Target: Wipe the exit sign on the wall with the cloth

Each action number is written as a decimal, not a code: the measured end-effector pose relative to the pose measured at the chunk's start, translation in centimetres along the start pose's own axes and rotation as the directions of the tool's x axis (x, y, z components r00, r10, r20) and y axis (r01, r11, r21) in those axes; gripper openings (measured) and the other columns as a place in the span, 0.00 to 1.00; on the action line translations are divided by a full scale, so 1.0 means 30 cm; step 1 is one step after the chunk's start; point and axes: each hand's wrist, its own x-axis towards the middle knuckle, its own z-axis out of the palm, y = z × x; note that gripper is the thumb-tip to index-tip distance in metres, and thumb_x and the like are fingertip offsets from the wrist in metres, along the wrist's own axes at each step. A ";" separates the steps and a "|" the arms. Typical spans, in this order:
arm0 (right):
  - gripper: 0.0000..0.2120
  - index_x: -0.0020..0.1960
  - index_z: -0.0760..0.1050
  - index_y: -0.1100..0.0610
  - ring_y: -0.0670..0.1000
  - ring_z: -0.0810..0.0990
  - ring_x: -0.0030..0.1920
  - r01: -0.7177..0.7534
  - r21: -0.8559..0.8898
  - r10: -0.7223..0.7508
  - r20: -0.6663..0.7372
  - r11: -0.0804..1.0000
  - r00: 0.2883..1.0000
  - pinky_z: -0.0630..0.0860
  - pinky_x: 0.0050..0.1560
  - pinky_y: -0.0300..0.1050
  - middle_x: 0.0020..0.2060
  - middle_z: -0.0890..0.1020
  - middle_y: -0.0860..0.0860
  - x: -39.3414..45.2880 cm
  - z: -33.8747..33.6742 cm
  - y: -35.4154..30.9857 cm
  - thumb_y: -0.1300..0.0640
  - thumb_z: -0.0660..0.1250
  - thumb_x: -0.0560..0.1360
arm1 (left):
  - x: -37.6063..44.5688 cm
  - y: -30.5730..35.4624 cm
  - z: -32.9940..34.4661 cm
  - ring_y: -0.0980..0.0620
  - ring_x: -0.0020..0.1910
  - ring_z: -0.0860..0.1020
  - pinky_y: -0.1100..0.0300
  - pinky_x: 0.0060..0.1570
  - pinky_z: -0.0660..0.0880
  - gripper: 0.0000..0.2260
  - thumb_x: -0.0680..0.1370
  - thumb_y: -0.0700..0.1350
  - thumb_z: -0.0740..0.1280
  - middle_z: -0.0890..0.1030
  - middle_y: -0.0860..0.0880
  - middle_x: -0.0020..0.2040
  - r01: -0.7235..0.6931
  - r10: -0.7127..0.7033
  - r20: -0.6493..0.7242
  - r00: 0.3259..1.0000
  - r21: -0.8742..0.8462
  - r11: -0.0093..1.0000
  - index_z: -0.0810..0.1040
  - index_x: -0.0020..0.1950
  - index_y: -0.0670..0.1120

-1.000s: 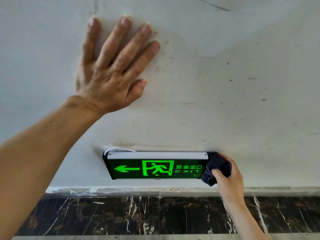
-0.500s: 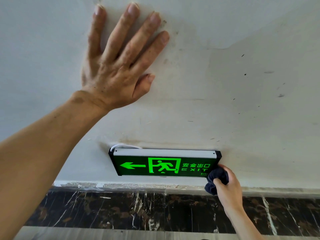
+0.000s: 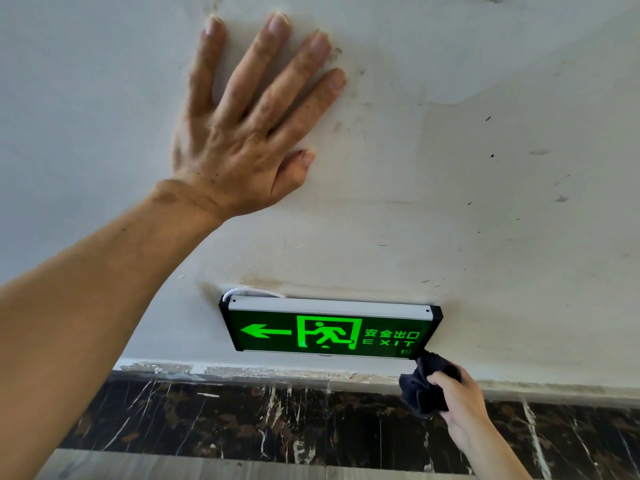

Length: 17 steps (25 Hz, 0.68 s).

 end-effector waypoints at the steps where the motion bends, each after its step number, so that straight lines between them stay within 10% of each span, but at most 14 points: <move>1: 0.16 0.61 0.73 0.59 0.62 0.78 0.51 -0.090 0.146 0.087 0.025 0.985 0.996 0.75 0.53 0.62 0.50 0.79 0.60 -0.005 0.006 0.013 0.70 0.63 0.74 | 0.002 0.001 -0.001 0.37 0.75 0.62 0.29 0.68 0.62 0.28 0.82 0.55 0.55 0.63 0.44 0.78 -0.001 0.001 -0.002 1.000 0.000 1.000 0.61 0.82 0.46; 10: 0.20 0.67 0.72 0.54 0.61 0.70 0.69 -0.176 0.559 0.115 0.143 0.811 0.983 0.69 0.66 0.63 0.67 0.73 0.57 -0.045 0.117 0.095 0.62 0.68 0.76 | 0.004 0.000 0.003 0.38 0.75 0.62 0.30 0.68 0.61 0.27 0.82 0.55 0.54 0.63 0.44 0.77 -0.001 0.001 -0.007 1.000 -0.014 1.000 0.62 0.81 0.46; 17: 0.19 0.70 0.69 0.59 0.61 0.75 0.64 -0.290 0.696 0.174 0.234 0.657 0.957 0.72 0.62 0.60 0.58 0.79 0.58 -0.111 0.271 0.109 0.65 0.62 0.79 | 0.002 -0.003 0.007 0.39 0.75 0.63 0.31 0.70 0.60 0.27 0.82 0.55 0.56 0.63 0.45 0.76 0.013 -0.014 -0.009 1.000 -0.039 0.999 0.62 0.80 0.47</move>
